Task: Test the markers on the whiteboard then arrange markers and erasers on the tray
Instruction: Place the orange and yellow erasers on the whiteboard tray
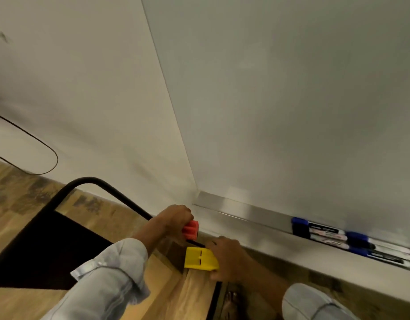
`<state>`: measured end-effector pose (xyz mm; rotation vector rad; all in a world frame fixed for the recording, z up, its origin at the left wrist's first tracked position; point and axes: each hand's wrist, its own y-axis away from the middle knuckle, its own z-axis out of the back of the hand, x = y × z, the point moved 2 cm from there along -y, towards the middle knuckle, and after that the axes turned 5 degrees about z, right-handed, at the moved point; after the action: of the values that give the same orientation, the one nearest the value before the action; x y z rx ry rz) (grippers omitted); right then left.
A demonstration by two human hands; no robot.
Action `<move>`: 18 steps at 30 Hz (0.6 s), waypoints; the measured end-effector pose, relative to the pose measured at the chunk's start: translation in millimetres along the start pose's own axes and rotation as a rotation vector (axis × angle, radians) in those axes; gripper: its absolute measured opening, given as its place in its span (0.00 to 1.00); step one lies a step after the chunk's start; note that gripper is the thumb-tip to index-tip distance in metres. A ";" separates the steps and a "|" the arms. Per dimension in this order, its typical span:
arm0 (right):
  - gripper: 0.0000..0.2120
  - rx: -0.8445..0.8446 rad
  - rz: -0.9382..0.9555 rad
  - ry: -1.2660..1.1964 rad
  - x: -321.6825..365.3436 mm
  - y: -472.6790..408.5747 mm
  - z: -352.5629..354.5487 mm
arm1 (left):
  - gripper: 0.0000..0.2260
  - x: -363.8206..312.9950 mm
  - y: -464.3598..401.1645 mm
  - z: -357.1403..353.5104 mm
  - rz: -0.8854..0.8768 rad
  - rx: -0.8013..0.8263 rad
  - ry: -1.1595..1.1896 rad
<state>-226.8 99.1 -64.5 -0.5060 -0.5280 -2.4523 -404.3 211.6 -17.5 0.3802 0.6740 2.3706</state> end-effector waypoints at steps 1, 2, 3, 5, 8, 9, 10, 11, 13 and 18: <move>0.34 0.010 0.005 0.002 -2.0 6.9 4.4 | 0.26 -8.5 -1.9 12.2 -0.022 -0.027 0.019; 0.34 0.014 0.024 0.007 -4.2 13.4 9.7 | 0.26 -17.2 -5.0 24.4 -0.041 -0.056 0.040; 0.33 0.028 0.042 0.018 -7.0 20.0 15.5 | 0.25 -27.0 -8.0 37.7 -0.058 -0.086 0.055; 0.33 0.054 0.089 0.046 -15.2 34.7 27.2 | 0.20 -49.1 -14.7 63.7 -0.096 -0.141 0.037; 0.31 0.026 0.106 0.039 -34.9 66.7 41.9 | 0.19 -85.5 -28.5 93.9 -0.141 -0.231 -0.049; 0.30 0.007 0.092 0.023 -42.6 80.2 46.7 | 0.20 -97.7 -33.5 100.3 -0.142 -0.261 -0.059; 0.29 -0.029 0.082 0.000 -50.0 94.5 52.8 | 0.22 -110.2 -38.6 105.1 -0.141 -0.292 -0.057; 0.29 -0.052 0.052 -0.034 -58.6 109.8 57.3 | 0.23 -122.9 -43.2 108.9 -0.137 -0.314 -0.056; 0.30 -0.112 -0.008 -0.085 -79.0 137.3 60.9 | 0.26 -147.4 -52.4 112.8 -0.133 -0.328 -0.079; 0.36 -0.206 -0.129 -0.078 -127.8 195.5 60.1 | 0.28 -204.2 -74.6 104.7 -0.115 -0.263 -0.174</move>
<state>2.6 37.3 -22.7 -0.6719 -0.3499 -2.6346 -168.4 167.7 7.8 0.4142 0.2910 2.2476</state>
